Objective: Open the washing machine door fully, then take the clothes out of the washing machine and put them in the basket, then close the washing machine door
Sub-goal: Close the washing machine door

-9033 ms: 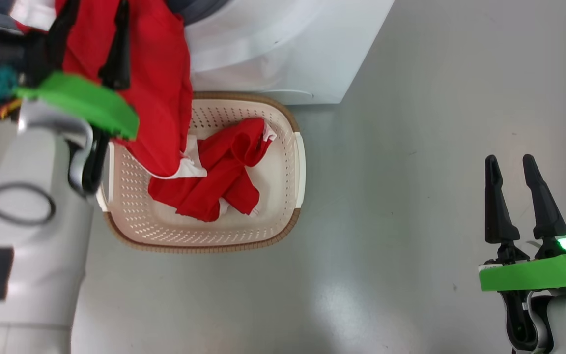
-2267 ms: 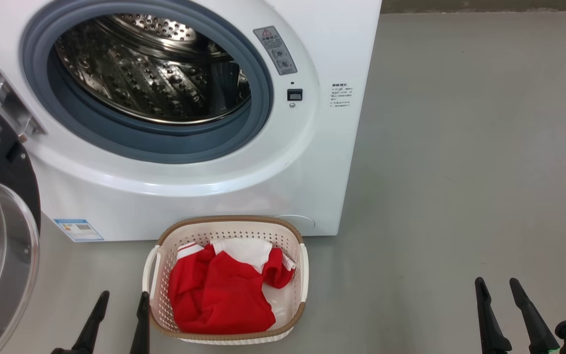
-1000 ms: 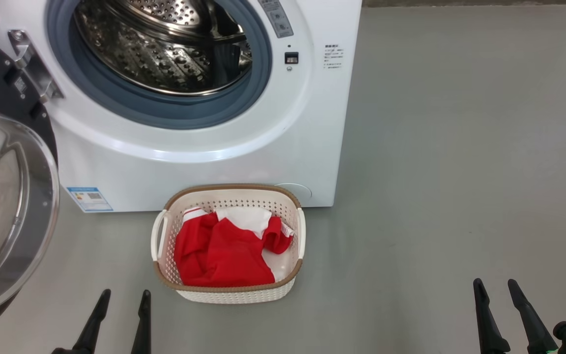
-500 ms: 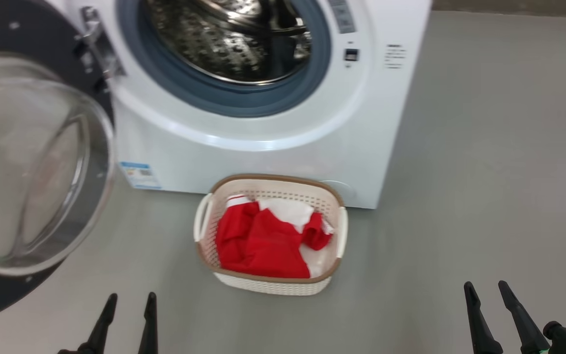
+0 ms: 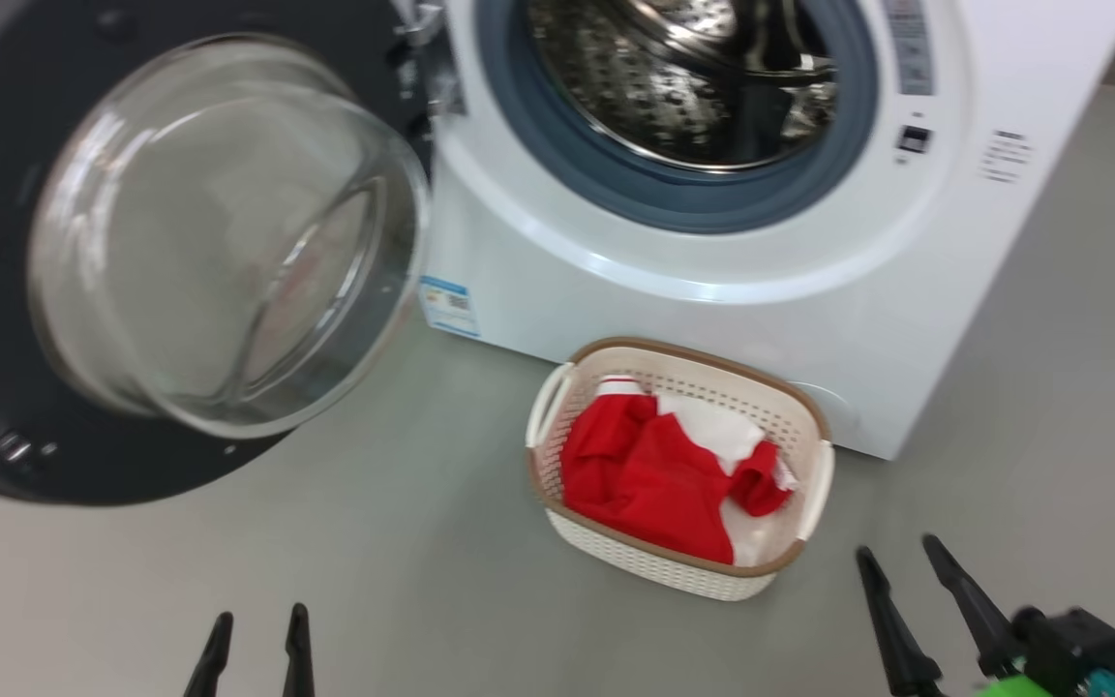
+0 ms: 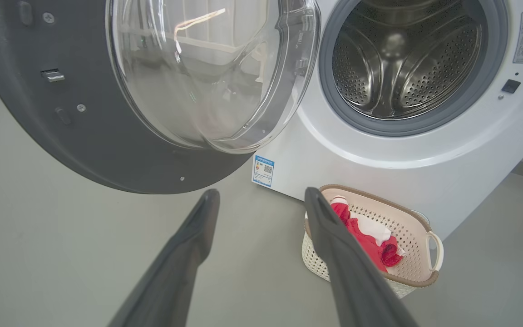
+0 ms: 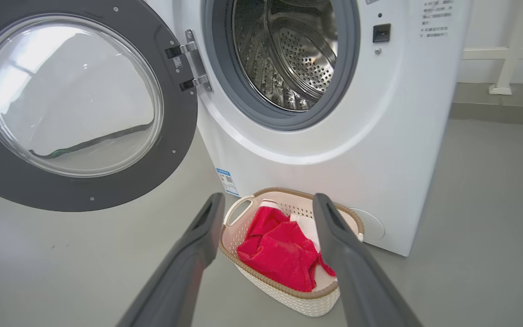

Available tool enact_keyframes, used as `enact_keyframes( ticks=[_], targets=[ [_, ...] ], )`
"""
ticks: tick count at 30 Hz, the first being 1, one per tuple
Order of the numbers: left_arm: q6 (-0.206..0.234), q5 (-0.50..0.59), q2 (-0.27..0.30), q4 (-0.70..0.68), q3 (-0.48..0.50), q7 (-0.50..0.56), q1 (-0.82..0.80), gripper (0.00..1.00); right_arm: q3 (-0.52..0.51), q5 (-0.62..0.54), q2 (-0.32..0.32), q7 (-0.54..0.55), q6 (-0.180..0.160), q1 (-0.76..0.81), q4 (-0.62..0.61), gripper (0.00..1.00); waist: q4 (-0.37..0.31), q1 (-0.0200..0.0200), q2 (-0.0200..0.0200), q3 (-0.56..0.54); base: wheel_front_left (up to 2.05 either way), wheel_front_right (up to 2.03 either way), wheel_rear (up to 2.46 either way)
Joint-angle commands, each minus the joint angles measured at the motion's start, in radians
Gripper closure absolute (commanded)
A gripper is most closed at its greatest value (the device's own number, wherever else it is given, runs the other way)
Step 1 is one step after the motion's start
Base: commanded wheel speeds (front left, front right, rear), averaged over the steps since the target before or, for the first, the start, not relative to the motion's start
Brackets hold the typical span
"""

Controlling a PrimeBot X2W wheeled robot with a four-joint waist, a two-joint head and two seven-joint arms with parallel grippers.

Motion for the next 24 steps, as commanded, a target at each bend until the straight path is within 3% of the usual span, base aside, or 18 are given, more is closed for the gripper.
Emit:
enact_keyframes(
  ticks=[1, 10, 19, 20, 22, 23, 24],
  targets=[
    [0.016, -0.013, 0.006, -0.035, 0.032, -0.008, -0.006, 0.0, 0.04, -0.007, -0.023, -0.006, 0.006, -0.063, -0.016, 0.0, 0.068, 0.0, 0.0, 0.002, 0.0, 0.0, 0.0],
    [0.083, -0.082, 0.006, -0.089, 0.032, -0.008, 0.027, 0.0, 0.159, 0.017, -0.052, -0.006, 0.006, -0.176, 0.044, 0.0, 0.091, 0.0, 0.0, 0.029, 0.0, 0.0, 0.0],
    [0.086, -0.098, 0.006, -0.111, 0.04, -0.008, 0.03, 0.0, 0.178, 0.03, -0.052, -0.006, 0.006, -0.187, 0.057, 0.0, 0.089, 0.0, 0.0, 0.023, 0.0, 0.0, 0.0],
    [0.082, -0.106, 0.006, -0.116, 0.043, -0.008, 0.026, 0.14, 0.176, 0.032, -0.051, -0.006, 0.006, -0.185, 0.057, 0.0, 0.088, 0.0, 0.0, 0.024, 0.0, 0.0, 0.0],
    [0.068, -0.121, 0.006, -0.131, 0.055, -0.008, 0.014, 0.93, 0.168, 0.032, -0.049, -0.006, 0.006, -0.177, 0.053, 0.0, 0.086, 0.0, 0.0, 0.024, 0.0, 0.0, 0.0],
    [0.058, -0.121, 0.006, -0.143, 0.065, -0.008, 0.004, 1.0, 0.164, 0.031, -0.048, -0.006, 0.006, -0.172, 0.051, 0.0, 0.085, 0.0, 0.0, 0.025, 0.0, 0.0, 0.0],
    [0.046, -0.117, 0.006, -0.156, 0.078, -0.008, -0.007, 1.0, 0.159, 0.03, -0.046, -0.006, 0.006, -0.167, 0.048, 0.0, 0.084, 0.0, 0.0, 0.025, 0.0, 0.0, 0.0]
  ],
)
